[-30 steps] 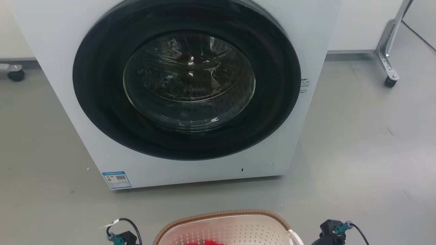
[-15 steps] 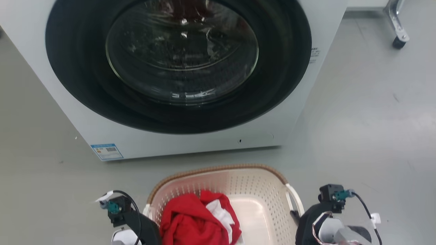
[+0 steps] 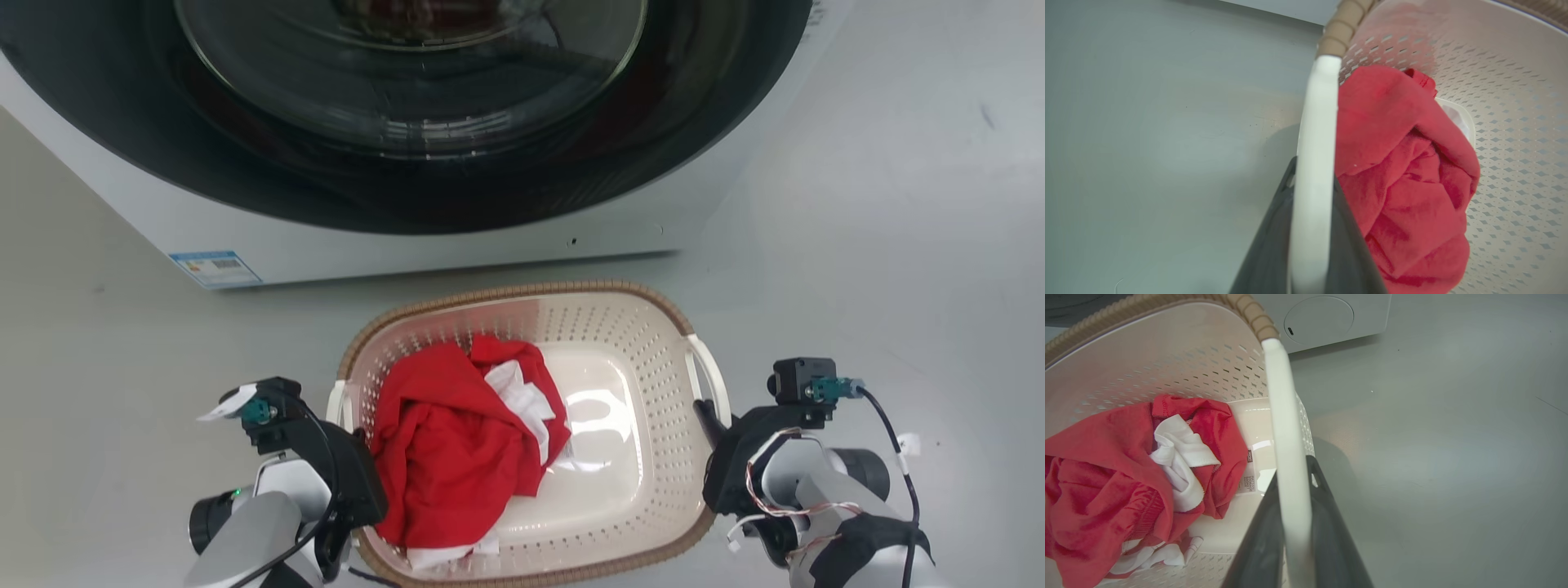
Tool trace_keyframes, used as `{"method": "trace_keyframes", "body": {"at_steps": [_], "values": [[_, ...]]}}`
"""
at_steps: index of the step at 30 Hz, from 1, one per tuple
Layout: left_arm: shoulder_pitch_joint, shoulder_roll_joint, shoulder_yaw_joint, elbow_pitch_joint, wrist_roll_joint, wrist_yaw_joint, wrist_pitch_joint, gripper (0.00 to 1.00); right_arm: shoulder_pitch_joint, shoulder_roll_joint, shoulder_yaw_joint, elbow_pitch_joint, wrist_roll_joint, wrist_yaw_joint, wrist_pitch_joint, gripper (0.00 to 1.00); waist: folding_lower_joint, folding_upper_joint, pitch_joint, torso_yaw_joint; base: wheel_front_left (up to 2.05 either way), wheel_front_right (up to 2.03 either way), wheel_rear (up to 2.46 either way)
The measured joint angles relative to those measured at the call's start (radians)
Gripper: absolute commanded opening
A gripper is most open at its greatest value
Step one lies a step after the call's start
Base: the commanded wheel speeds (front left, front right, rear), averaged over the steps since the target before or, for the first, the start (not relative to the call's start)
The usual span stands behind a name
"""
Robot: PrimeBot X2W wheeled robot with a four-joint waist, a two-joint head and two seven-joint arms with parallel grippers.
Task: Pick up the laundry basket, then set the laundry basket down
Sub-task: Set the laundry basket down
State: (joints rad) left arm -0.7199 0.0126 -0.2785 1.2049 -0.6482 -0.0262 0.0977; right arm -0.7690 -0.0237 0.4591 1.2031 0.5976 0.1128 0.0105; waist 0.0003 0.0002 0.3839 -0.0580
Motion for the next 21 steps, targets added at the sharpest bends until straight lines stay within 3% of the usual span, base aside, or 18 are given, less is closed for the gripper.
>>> {"method": "trace_keyframes", "body": {"at_steps": [21], "values": [[-0.151,0.018,-0.010,-0.018,0.034,0.008,-0.107,0.00,-0.151,-0.011,0.013,-0.009,-0.036,-0.017,-0.108,0.00,0.0000,0.0000,0.264,-0.005,0.00,0.00,0.00]]}}
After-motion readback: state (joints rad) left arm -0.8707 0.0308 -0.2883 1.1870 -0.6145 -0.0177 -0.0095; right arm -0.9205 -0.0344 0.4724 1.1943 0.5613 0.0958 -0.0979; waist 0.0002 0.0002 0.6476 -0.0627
